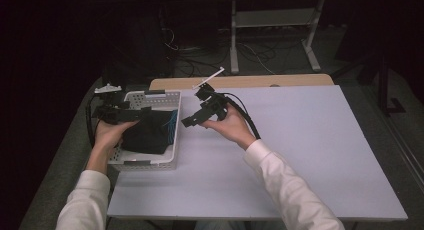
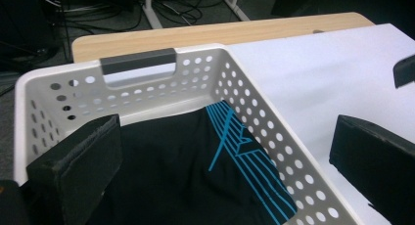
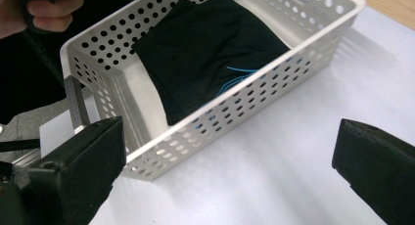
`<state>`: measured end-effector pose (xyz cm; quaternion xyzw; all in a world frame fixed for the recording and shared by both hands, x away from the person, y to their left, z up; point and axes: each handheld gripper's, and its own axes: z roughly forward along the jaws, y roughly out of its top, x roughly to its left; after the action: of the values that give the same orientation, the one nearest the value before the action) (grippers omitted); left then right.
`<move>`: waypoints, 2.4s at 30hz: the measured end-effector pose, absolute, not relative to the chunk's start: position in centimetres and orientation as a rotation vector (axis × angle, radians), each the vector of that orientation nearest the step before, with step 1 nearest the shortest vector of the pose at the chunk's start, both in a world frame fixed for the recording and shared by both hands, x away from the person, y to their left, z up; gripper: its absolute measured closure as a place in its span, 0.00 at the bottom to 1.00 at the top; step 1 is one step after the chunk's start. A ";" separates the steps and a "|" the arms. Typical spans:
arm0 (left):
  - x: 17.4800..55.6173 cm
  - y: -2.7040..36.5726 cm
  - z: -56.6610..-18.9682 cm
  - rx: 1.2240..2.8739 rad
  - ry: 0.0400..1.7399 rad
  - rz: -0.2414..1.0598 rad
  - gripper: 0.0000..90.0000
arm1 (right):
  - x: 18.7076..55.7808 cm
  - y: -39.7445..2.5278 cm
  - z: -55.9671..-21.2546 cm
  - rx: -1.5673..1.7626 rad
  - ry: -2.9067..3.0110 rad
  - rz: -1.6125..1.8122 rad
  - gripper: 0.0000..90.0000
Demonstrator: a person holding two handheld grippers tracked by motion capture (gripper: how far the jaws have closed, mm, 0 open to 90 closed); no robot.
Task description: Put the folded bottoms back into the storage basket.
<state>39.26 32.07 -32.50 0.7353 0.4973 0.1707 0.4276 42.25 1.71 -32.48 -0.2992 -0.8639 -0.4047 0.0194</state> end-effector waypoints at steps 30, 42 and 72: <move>36.0 29.1 -33.5 1.768 1.144 0.413 0.00 | 40.7 -6.7 -32.6 -0.985 -2.702 -1.331 0.00; 34.3 27.6 -33.7 1.791 1.103 0.440 0.00 | 40.0 -9.4 -33.2 -1.025 -2.689 -1.356 0.00; 30.7 23.9 -35.8 1.820 1.006 0.445 0.00 | 36.8 -14.9 -35.5 -1.075 -2.666 -1.476 0.00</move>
<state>30.67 23.94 -35.83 0.7481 0.4132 0.1827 0.4860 36.82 -14.89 -35.45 -0.3324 -0.8242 -0.4562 -0.0448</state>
